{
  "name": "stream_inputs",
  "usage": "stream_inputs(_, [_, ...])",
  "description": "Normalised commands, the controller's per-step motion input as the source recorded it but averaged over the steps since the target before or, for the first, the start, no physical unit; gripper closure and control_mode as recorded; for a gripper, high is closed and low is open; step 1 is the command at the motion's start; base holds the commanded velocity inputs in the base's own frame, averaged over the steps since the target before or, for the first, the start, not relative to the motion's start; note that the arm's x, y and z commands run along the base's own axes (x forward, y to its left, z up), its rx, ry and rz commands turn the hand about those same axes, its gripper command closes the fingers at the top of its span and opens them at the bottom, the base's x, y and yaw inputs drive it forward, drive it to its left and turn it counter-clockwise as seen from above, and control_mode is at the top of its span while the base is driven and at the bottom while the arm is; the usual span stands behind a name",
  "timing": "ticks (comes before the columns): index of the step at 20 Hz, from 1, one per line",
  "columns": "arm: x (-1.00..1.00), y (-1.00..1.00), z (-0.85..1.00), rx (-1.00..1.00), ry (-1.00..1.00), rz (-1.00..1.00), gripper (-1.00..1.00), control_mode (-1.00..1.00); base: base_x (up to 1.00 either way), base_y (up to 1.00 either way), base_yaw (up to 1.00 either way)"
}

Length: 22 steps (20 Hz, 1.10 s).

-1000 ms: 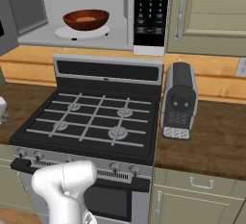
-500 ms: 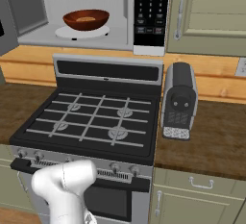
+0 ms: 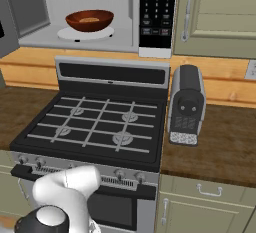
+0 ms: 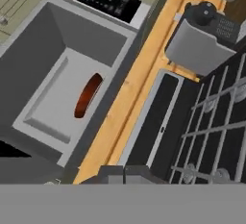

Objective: Open the microwave, place the bowl with waffle inside the microwave, then close the microwave door and turn it on.

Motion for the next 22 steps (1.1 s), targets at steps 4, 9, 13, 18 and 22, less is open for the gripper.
stream_inputs(4, [-0.12,0.56,0.00,-0.54,-0.03,0.00,1.00,-1.00,0.00,0.00,0.00])
stream_inputs(9, [-0.12,0.54,0.00,-0.57,-0.11,-0.14,1.00,-1.00,0.00,0.00,0.00])
stream_inputs(13, [-0.14,0.44,0.03,-0.55,-0.14,-0.21,1.00,-1.00,0.00,0.00,0.00])
stream_inputs(18, [-0.14,0.28,0.46,-0.41,-0.13,-0.20,1.00,-1.00,0.00,0.00,0.00])
stream_inputs(22, [-0.21,0.13,0.89,-0.29,-0.14,-0.16,1.00,-1.00,0.00,0.00,0.00])
